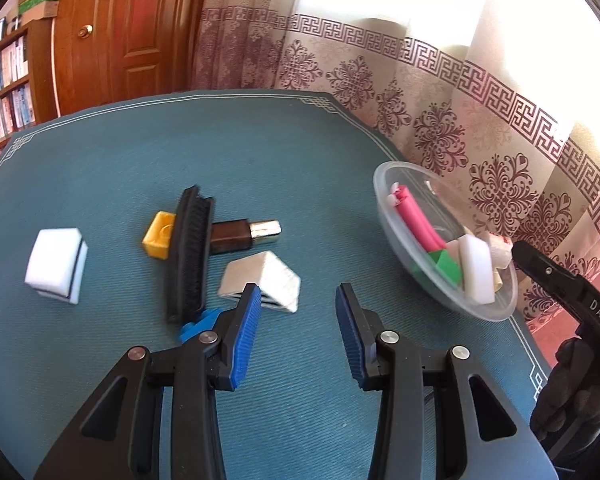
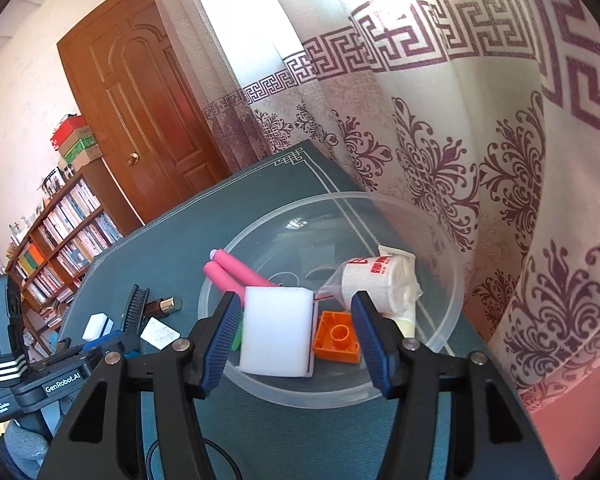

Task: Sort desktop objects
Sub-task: 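Move the left gripper to the blue brick and close on it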

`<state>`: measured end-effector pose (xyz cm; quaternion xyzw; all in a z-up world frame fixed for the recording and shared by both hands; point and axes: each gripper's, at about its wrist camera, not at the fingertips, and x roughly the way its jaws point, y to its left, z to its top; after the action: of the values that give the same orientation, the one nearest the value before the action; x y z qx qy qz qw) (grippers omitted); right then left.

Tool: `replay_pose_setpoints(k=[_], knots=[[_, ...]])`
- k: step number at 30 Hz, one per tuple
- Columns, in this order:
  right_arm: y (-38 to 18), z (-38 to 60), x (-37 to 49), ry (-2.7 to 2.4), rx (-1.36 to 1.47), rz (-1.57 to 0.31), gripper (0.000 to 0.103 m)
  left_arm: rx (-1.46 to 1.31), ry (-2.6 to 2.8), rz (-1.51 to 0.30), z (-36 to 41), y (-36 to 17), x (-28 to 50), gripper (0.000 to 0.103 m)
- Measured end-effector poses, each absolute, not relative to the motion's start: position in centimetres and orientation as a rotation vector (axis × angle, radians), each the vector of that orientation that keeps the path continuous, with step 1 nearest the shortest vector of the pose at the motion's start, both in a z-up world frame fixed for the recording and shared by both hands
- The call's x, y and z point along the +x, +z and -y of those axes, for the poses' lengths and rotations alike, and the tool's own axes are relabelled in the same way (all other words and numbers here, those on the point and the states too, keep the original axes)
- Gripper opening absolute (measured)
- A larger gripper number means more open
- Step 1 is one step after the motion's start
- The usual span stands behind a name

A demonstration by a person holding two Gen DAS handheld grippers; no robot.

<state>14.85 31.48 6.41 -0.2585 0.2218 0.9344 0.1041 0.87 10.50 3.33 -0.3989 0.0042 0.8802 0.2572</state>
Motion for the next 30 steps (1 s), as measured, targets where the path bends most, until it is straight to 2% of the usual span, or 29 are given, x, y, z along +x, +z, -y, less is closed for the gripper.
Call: replay_pose_setpoints(k=[13, 30], knots=[[6.6, -28.2, 14.5, 2.809, -0.794, -0.634, 0.062, -1.123, 2.468, 0.018, -6.9, 2.1, 0.6, 0.042], [6.2, -24.3, 13.1, 2.872, -0.864, -0.620, 0.064, -1.181, 2.452, 0.021, -7.4, 0.2, -0.3, 0.042]])
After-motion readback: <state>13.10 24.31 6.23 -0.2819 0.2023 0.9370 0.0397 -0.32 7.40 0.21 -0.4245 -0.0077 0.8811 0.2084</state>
